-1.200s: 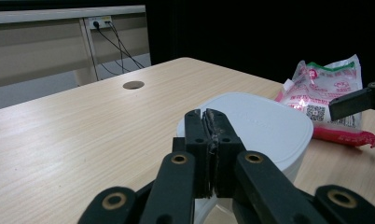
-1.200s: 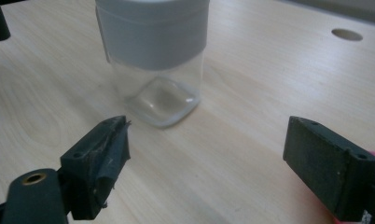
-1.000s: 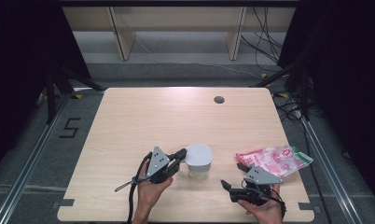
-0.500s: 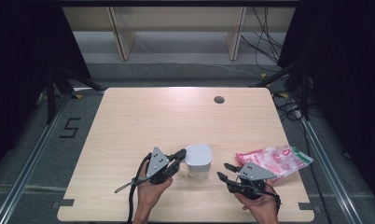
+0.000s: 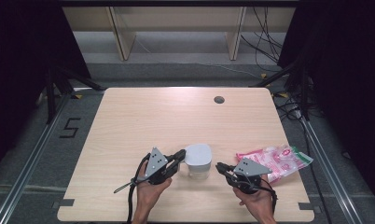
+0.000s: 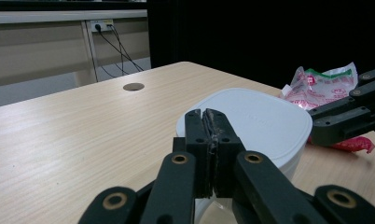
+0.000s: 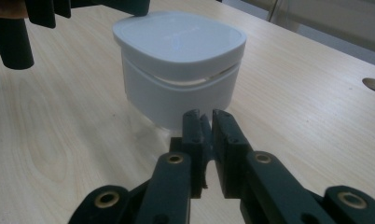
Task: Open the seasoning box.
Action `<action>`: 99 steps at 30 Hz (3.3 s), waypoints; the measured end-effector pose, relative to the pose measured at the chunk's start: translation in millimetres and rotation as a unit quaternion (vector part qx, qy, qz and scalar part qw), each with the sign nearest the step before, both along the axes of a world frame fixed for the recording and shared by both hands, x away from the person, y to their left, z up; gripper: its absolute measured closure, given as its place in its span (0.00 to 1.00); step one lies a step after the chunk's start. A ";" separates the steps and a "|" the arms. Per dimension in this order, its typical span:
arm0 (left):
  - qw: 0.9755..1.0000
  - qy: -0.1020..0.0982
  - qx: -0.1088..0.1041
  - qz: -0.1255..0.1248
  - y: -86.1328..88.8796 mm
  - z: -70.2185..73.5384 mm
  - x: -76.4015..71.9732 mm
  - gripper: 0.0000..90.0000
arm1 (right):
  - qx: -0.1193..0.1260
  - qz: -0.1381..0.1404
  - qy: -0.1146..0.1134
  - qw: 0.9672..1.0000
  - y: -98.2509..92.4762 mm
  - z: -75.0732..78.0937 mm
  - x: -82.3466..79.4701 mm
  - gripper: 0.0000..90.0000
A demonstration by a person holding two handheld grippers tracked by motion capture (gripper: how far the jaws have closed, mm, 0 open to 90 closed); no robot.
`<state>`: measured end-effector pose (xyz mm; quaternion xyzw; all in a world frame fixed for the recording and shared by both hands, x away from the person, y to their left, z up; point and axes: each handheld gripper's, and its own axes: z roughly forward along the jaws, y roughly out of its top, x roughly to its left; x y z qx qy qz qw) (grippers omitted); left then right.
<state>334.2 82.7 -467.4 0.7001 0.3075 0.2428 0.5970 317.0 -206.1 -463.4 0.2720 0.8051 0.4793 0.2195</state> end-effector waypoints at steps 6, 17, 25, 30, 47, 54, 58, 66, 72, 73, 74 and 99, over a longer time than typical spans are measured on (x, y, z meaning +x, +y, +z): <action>1.000 -0.005 0.003 0.007 -0.5 -0.5 -1.3 0.98 | -0.001 0.003 -0.002 1.000 3.4 3.4 1.4 1.00; 1.000 -0.007 0.003 -0.002 -1.6 -0.2 0.2 0.98 | -0.001 0.004 -0.003 1.000 7.9 7.0 4.4 1.00; 1.000 -0.004 -0.001 0.002 -1.7 -0.5 -0.9 0.98 | -0.008 0.013 0.000 1.000 10.0 7.6 6.1 1.00; 1.000 -0.009 0.001 0.005 -1.4 -0.7 -1.4 0.98 | -0.010 0.006 0.006 1.000 10.8 7.3 5.6 1.00; 1.000 -0.010 0.003 0.013 -1.3 -1.5 -3.5 0.98 | -0.019 0.016 0.005 1.000 13.8 8.2 8.9 1.00; 1.000 -0.012 0.003 0.011 0.2 -2.1 -2.5 0.98 | -0.017 0.017 -0.001 1.000 16.8 10.4 9.1 1.00; 1.000 -0.010 -0.001 0.012 0.3 -2.3 -2.7 0.97 | -0.015 0.018 -0.009 1.000 18.9 15.2 7.9 1.00; 1.000 -0.001 -0.011 -0.004 3.4 -1.2 -10.3 0.81 | -0.011 0.021 -0.013 1.000 19.7 21.8 7.5 1.00; 1.000 -0.009 -0.009 -0.008 9.6 0.5 -19.4 0.64 | -0.007 0.038 -0.011 0.999 26.5 22.3 9.5 1.00; 1.000 0.000 -0.013 -0.004 10.6 0.1 -22.1 0.62 | -0.006 0.032 -0.014 0.999 28.0 23.5 8.9 1.00; 1.000 -0.001 -0.013 -0.007 11.9 -0.8 -23.0 0.61 | -0.006 0.033 -0.016 0.999 28.8 24.6 9.2 1.00; 0.998 0.054 0.015 -0.004 5.0 -23.9 -45.1 0.35 | 0.002 0.052 -0.037 0.998 56.3 36.6 13.5 1.00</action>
